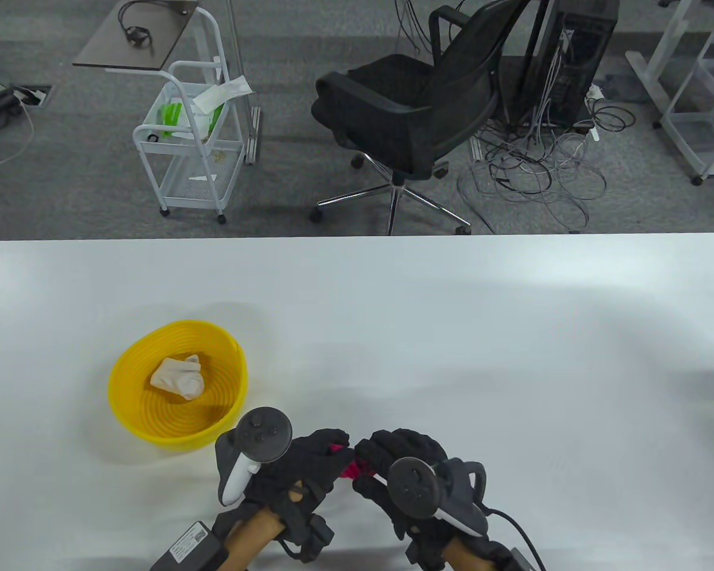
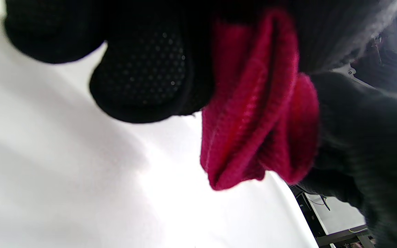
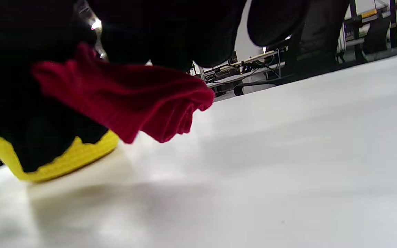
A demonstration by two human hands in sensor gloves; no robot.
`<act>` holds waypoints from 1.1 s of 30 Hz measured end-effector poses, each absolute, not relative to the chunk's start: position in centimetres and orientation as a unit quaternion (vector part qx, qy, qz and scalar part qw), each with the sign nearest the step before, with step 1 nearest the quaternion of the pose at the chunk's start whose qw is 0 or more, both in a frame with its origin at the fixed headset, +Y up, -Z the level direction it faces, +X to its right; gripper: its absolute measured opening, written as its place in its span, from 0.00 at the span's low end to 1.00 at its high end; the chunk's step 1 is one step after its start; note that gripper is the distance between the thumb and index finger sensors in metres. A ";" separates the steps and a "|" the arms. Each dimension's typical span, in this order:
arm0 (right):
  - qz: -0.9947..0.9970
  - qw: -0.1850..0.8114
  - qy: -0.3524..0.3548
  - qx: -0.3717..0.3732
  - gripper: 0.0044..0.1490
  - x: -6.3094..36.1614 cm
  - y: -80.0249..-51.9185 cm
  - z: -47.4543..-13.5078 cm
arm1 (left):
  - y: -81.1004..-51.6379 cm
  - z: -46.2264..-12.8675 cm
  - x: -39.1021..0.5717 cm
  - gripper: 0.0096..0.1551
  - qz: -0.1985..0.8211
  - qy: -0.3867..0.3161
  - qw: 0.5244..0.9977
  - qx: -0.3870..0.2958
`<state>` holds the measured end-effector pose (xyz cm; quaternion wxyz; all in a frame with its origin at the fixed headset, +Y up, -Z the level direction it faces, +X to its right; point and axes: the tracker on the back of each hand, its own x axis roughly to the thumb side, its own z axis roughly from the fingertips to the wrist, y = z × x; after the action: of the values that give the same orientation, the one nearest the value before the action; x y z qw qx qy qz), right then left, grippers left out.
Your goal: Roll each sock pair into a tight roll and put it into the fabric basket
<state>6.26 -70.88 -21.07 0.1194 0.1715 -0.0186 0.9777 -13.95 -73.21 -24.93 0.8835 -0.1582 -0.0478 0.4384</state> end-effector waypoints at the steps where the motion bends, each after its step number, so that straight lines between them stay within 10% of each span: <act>1: 0.980 0.107 -0.021 0.169 0.41 6.0 -71.0 -21.0 | -73.3 -24.9 -13.9 0.36 0.436 -0.048 0.885 -0.160; 15: 0.991 0.122 -0.042 0.045 0.26 7.4 -70.7 -22.1 | -72.9 -24.5 -12.3 0.30 0.350 -0.106 0.920 -0.139; 33: 0.953 0.233 0.193 -0.022 0.40 7.5 -73.8 -23.2 | -69.5 -22.1 -10.2 0.21 0.266 -0.193 0.945 0.009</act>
<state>7.53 -73.85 -23.23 0.2335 -0.0217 0.1933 0.9527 -10.22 -69.50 -22.08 0.9446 0.0087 -0.1927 0.2656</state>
